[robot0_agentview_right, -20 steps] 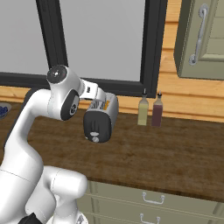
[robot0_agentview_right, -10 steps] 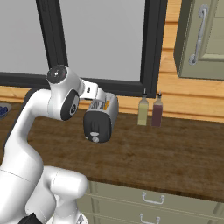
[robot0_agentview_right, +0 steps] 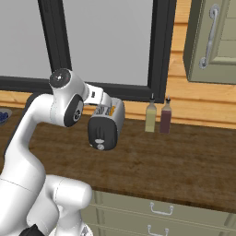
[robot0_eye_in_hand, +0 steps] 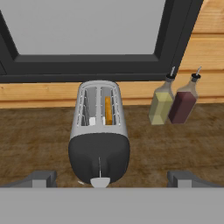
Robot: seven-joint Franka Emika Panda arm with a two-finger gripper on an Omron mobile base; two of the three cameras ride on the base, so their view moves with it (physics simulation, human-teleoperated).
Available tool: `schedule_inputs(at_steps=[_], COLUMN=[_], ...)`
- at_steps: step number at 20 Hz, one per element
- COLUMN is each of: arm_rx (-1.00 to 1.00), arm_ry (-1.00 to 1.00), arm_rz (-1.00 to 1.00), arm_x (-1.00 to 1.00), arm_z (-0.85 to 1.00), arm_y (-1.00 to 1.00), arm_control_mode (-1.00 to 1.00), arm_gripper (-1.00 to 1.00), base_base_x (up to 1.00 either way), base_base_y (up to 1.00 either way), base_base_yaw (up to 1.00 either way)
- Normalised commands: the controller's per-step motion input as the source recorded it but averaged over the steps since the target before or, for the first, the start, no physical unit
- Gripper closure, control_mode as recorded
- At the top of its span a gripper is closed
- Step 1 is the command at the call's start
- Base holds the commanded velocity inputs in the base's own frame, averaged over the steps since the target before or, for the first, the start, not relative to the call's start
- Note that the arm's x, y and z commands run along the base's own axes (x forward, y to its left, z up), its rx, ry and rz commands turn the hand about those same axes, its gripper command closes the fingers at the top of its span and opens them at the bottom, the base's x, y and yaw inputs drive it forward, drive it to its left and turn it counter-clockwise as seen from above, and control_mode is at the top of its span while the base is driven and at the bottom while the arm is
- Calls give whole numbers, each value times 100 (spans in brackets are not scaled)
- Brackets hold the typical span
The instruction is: Start the toaster. Once the lever pops up, take the bread to the plate on the dining counter.
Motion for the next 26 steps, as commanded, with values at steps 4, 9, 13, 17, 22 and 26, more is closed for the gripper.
schedule_inputs(at_steps=[4, 9, 13, 17, 22, 26], arm_rx=[0, 0, 0, 0, 0, 0], arm_ry=[0, 0, 0, 0, 0, 0], arm_rz=[0, 0, 0, 0, 0, 0], arm_x=[0, 0, 0, 0, 0, 0], arm_z=[0, 0, 0, 0, 0, 0], arm_y=[0, 0, 0, 0, 0, 0], arm_control_mode=[-100, -100, -100, -100, -100, -100], arm_gripper=[-100, -100, -100, -100, -100, -100], base_base_x=[0, 0, 0, 0, 0, 0], base_base_y=[0, 0, 0, 0, 0, 0], base_base_yaw=[0, 0, 0, 0, 0, 0])
